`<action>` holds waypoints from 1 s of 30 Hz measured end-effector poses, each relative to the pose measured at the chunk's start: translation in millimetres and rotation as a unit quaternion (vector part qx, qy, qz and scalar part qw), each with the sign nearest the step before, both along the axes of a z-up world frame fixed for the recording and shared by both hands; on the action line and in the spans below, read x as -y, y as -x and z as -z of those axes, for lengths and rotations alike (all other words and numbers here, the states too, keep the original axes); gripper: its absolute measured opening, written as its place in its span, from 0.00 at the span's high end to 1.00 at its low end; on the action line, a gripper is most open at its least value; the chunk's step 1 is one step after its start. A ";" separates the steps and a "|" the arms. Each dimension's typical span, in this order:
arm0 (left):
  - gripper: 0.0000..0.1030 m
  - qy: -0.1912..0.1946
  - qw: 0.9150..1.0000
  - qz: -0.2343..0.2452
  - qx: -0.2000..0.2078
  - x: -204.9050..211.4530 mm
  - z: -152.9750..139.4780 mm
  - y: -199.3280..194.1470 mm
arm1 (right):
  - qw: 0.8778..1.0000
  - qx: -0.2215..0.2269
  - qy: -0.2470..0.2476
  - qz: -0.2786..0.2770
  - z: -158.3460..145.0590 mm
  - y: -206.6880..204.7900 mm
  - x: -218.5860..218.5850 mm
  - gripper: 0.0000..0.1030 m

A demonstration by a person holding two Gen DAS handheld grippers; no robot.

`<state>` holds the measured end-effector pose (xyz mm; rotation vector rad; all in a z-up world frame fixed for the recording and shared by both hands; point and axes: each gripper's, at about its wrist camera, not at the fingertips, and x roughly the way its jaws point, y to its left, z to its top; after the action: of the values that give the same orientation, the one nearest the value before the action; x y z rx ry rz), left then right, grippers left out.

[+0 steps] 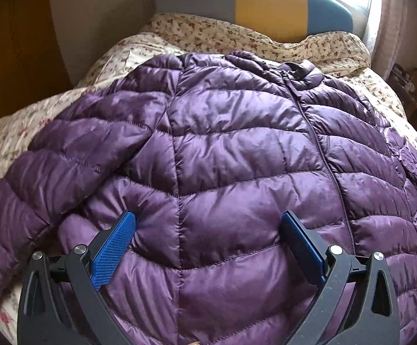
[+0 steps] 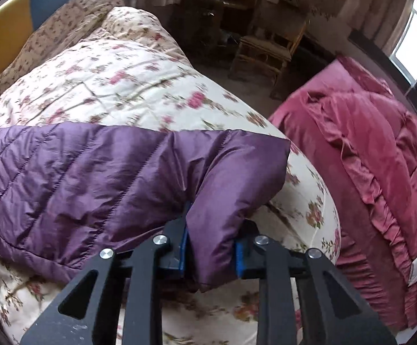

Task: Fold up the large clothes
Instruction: 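Grasp the cuff of the jacket sleeve with the right gripper and lift, then carry the sleeve across the jacket body toward the left gripper and release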

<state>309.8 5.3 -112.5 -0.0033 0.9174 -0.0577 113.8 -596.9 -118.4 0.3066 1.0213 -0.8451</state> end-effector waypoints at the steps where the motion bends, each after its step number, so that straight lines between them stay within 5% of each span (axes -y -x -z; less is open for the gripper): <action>1: 0.03 0.003 1.000 -0.001 -0.002 -1.1 1.7 0.0 | 1.000 0.002 0.004 -0.003 -1.8 -3.7 -4.0 0.81; 16: 0.03 0.025 1.000 -0.002 -0.013 -5.7 10.1 -5.4 | 0.987 0.068 0.052 -0.140 -66.0 -102.9 -109.9 0.83; 30: 0.03 0.052 0.999 -0.003 -0.007 -12.6 6.8 -3.2 | 0.942 0.082 0.030 -0.325 -63.0 -187.1 -287.8 0.83</action>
<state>313.0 17.9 -119.3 -0.1042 0.9276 -0.0994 300.9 -309.1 -55.5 -0.0230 0.8586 -0.2427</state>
